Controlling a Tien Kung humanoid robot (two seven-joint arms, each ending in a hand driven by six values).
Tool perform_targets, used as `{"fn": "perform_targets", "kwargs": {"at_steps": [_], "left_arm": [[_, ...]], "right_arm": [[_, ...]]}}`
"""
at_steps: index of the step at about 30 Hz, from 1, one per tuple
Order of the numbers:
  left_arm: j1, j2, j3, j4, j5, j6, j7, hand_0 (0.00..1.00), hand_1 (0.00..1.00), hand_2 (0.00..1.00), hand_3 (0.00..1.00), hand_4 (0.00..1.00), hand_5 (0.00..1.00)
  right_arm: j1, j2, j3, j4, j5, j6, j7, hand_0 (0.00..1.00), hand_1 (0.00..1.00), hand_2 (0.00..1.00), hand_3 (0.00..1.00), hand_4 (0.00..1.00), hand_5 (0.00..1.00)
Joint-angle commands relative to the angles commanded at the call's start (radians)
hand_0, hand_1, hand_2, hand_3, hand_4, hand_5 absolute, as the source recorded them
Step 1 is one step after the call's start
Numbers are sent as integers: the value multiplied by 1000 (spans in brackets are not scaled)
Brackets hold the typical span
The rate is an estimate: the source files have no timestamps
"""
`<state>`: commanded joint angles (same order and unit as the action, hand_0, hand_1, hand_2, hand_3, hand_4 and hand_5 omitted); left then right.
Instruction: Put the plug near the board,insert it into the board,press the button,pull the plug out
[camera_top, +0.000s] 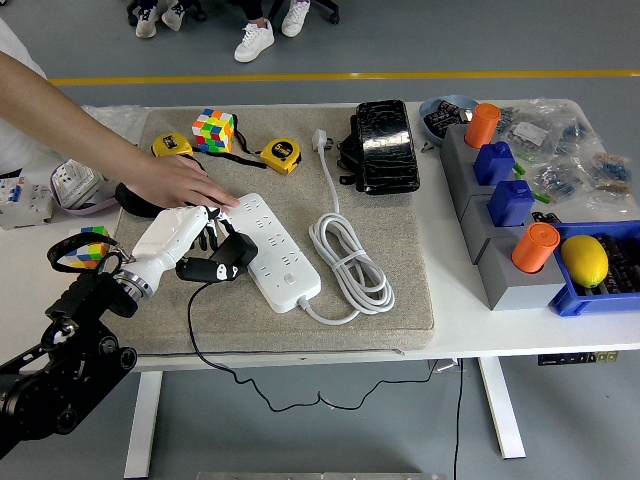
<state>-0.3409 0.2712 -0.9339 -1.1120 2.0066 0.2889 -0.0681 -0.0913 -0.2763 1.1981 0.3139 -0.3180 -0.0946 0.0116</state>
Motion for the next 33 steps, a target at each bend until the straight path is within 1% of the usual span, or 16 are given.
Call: {"fn": "perform_targets", "kwargs": {"at_steps": [5,6,11,12,16,19,21,23,24,27,29,30,31,33], "left_arm": [[1,1,-4,0,-10,-12,8,322,517,557,587,998,281],[1,1,-5,0,-13,-14,8,435,656,683,731,998,364],[4,1,-14,-2,-24,-21,8,435,656,683,731,998,364],[4,1,-14,-3,-24,-23,8,474,687,727,766,998,427],[6,3,-16,-10,-23,-33,10,474,687,727,766,998,427],[18,7,-25,-34,-28,-30,5,471,682,728,762,998,438],[33,11,-34,-63,-42,-16,-8,471,682,728,762,998,438],[48,14,-42,-89,-65,9,-30,471,682,728,762,998,438],[59,18,-46,-108,-85,29,-49,457,659,692,732,998,543],[85,28,-45,-150,-131,88,-94,457,659,692,732,998,543],[101,36,-34,-173,-147,121,-118,457,659,692,732,998,543],[107,39,-28,-178,-149,132,-126,458,657,670,699,998,578],[111,41,-24,-182,-150,138,-129,458,657,670,699,998,578],[121,45,-10,-184,-147,139,-118,458,657,670,699,998,578]], "right_arm": [[0,0,0,0,0,1,0,558,626,587,524,904,435],[0,0,0,0,0,1,0,559,625,587,523,903,435],[0,0,0,0,-1,1,1,559,625,587,523,903,435],[0,0,1,1,-1,1,1,556,625,585,523,903,435],[-1,0,2,0,-1,1,1,556,625,585,523,903,435],[-2,0,4,1,-2,1,2,558,623,586,523,902,434],[-2,1,3,0,-1,1,2,558,623,586,523,902,434],[-3,1,2,0,-1,1,2,558,623,586,523,902,434],[-3,1,3,0,-1,1,2,558,622,586,522,903,434],[-4,2,2,0,-1,-1,5,558,622,586,522,903,434],[-5,3,4,0,2,-14,24,558,622,586,522,903,434],[-5,3,4,0,3,-19,32,552,615,575,519,897,434],[-4,3,5,0,4,-22,37,552,615,575,519,897,434],[-3,2,8,2,2,-29,48,552,615,575,519,897,434]]}}
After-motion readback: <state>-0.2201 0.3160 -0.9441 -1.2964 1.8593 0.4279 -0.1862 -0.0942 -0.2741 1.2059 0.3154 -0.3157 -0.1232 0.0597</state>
